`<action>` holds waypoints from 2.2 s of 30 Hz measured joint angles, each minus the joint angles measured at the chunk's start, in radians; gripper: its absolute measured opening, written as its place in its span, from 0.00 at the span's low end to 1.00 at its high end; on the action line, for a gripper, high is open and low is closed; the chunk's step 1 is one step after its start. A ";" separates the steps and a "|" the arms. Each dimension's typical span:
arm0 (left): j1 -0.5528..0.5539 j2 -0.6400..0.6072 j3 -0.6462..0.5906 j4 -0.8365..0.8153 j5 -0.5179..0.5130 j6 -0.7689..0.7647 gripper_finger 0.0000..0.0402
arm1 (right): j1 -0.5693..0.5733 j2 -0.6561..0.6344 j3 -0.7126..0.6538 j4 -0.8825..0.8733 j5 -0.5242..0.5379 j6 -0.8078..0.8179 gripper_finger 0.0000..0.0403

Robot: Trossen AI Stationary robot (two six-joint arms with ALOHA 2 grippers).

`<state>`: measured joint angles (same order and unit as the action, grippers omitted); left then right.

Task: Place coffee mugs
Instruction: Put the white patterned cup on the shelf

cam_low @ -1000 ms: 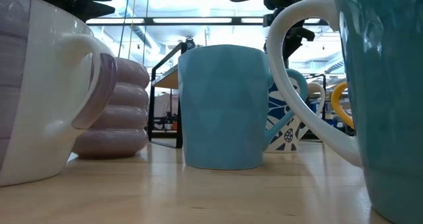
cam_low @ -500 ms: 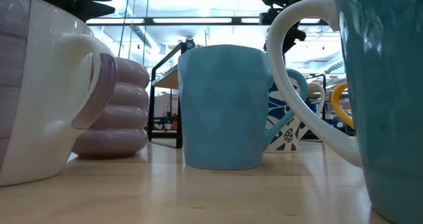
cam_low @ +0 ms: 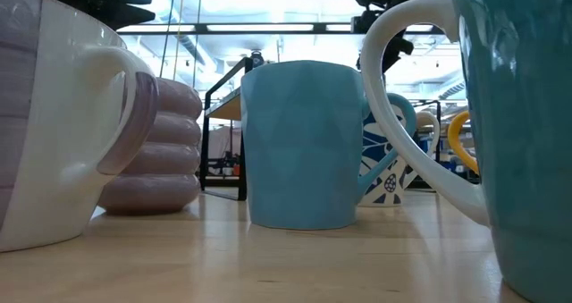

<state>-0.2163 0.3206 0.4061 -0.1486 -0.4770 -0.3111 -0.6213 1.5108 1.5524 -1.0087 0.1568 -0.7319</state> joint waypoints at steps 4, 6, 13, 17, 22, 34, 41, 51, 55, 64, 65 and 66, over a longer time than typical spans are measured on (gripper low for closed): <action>0.000 0.000 0.000 0.000 0.000 0.000 0.35 | 0.016 -0.003 0.000 -0.009 -0.001 -0.001 0.37; 0.000 0.000 0.000 0.000 0.000 0.000 0.35 | 0.022 -0.009 0.000 -0.011 0.000 -0.001 0.38; 0.000 0.000 0.000 0.001 0.000 0.000 0.35 | 0.034 -0.056 0.000 -0.013 0.028 0.004 0.40; 0.000 0.000 0.000 0.001 0.000 0.001 0.35 | 0.034 -0.090 0.000 -0.013 0.026 0.010 0.41; 0.000 0.000 0.000 0.002 0.000 0.004 0.35 | 0.044 -0.120 0.000 -0.014 0.026 0.039 0.41; 0.000 0.000 0.000 0.002 0.000 -0.001 0.35 | 0.198 -0.131 0.000 -0.016 -0.001 0.189 0.40; 0.000 0.000 0.000 0.003 0.000 -0.028 0.35 | 0.300 -0.131 0.000 -0.020 0.003 0.283 0.40; 0.000 0.000 0.000 0.002 0.000 -0.037 0.35 | 0.397 -0.123 -0.016 -0.054 -0.155 0.635 0.40; 0.000 0.000 0.000 0.001 0.000 -0.037 0.35 | 0.465 -0.122 -0.085 -0.039 -0.155 0.635 0.40; 0.000 0.000 0.000 0.001 0.000 -0.037 0.35 | 0.623 -0.122 -0.248 0.113 -0.088 0.642 0.40; 0.000 0.000 0.000 0.001 0.000 -0.037 0.35 | 0.638 -0.122 -0.259 0.118 -0.074 0.645 0.40; 0.000 0.000 0.000 0.001 0.000 -0.037 0.35 | 0.653 -0.122 -0.267 0.124 -0.063 0.649 0.40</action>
<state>-0.2161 0.3206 0.4065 -0.1477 -0.4774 -0.3481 0.0313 1.3888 1.2858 -0.8846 0.0937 -0.0832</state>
